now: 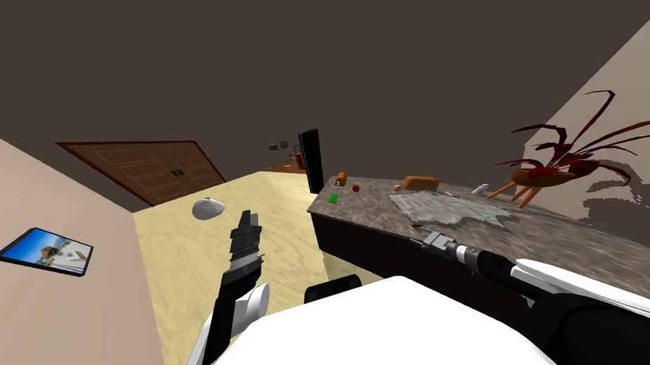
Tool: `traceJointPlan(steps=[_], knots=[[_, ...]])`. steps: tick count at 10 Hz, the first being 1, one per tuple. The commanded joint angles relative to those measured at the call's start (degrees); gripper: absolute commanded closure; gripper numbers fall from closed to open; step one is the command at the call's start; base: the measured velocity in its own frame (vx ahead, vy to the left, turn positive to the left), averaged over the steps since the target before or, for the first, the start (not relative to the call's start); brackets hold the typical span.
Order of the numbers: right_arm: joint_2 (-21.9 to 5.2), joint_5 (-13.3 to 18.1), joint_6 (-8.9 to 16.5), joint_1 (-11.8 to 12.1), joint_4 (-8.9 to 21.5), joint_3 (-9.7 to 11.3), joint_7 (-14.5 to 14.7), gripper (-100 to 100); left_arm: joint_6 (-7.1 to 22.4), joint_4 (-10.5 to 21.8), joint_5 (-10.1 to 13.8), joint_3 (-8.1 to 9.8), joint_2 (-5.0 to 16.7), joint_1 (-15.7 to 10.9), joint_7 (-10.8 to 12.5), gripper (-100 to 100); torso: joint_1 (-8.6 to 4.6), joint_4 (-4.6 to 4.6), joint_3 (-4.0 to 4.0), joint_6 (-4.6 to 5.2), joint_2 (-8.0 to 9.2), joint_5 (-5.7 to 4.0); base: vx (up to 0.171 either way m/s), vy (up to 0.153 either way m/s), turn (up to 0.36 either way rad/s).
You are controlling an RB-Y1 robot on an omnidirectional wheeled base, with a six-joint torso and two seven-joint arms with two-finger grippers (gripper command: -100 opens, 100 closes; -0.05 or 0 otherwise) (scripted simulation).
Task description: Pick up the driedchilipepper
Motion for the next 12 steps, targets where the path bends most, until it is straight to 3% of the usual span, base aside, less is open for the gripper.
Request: traceJointPlan(steps=[1, 8, 12], knots=[[-2.86, 1.37, 0.08, 1.18, 0.49, -0.06, 0.33, -100, 0.0, 0.0, 0.0, 0.0, 0.0, 0.0, 0.0, 0, 0.0, 0.0, 0.0, 0.0, 0.0, 0.0, 0.028, -0.024, 0.087], [-13.97, 7.26, -0.25, 5.95, 1.86, 0.53, 0.03, -100, 0.0, 0.0, 0.0, 0.0, 0.01, 0.0, 0.0, 0, -0.2, -0.01, -0.03, -0.01, -0.05, -0.05, 0.034, -0.061, 0.104], [-18.98, 10.24, -0.68, 8.44, 1.96, 1.32, -0.58, -100, 0.0, 0.0, 0.0, 0.01, 0.01, 0.0, 0.0, 0, -0.19, 0.0, -0.01, 0.0, -0.01, -0.06, 0.028, -0.081, 0.086]])
